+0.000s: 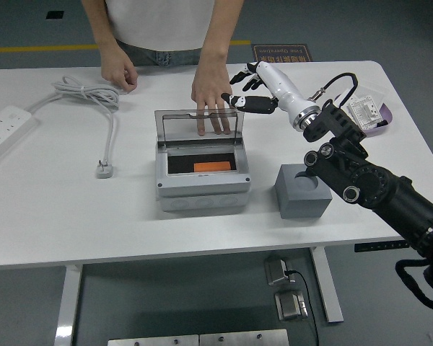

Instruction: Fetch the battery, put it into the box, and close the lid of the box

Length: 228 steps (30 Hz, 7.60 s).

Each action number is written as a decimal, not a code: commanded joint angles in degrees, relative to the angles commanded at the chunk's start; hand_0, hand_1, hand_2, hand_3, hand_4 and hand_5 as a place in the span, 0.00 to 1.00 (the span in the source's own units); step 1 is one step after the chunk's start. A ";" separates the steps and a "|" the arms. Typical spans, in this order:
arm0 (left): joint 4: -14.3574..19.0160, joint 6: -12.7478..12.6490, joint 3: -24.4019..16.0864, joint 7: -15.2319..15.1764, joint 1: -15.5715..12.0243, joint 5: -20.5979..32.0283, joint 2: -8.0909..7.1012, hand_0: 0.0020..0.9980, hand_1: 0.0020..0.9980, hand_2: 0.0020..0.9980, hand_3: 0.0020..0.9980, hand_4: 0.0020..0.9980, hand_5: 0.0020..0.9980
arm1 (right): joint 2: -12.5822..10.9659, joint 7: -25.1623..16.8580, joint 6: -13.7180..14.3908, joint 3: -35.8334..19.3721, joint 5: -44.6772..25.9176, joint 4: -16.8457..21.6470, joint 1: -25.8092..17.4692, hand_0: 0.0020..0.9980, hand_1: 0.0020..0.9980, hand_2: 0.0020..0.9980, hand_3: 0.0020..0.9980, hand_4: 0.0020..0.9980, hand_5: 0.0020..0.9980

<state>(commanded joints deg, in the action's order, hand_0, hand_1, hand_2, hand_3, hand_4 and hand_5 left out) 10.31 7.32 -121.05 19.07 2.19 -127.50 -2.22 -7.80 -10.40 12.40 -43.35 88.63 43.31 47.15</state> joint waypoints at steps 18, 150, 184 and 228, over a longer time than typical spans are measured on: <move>0.00 -0.12 0.02 -0.08 -0.30 -0.10 0.34 0.52 0.60 0.55 0.62 0.63 0.28 | -2.80 1.19 0.74 3.92 -0.08 8.19 -4.15 0.61 0.56 0.64 0.58 0.83 0.52; 0.00 -2.12 1.51 -2.60 0.15 4.58 -2.03 0.56 0.61 0.57 0.64 0.66 0.29 | -4.72 2.11 -5.90 -51.62 -6.41 49.17 -45.03 0.64 0.57 0.64 0.57 0.86 0.65; 0.00 -2.64 4.31 -4.29 0.28 7.74 -2.00 0.63 0.68 0.66 0.65 0.67 0.30 | -4.36 2.93 -7.11 -55.47 -4.66 48.92 -45.31 0.65 0.58 0.65 0.57 0.87 0.67; 0.00 -2.23 6.20 -3.91 0.41 9.50 -2.24 0.63 0.67 0.65 0.65 0.68 0.31 | -4.22 4.46 -7.80 -56.93 -0.68 48.85 -45.48 0.67 0.60 0.66 0.59 0.88 0.68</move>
<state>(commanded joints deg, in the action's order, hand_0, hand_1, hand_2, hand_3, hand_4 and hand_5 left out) 10.31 5.09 -114.85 15.16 2.60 -117.99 -4.46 -12.02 -5.93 4.60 -100.28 87.94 92.17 1.67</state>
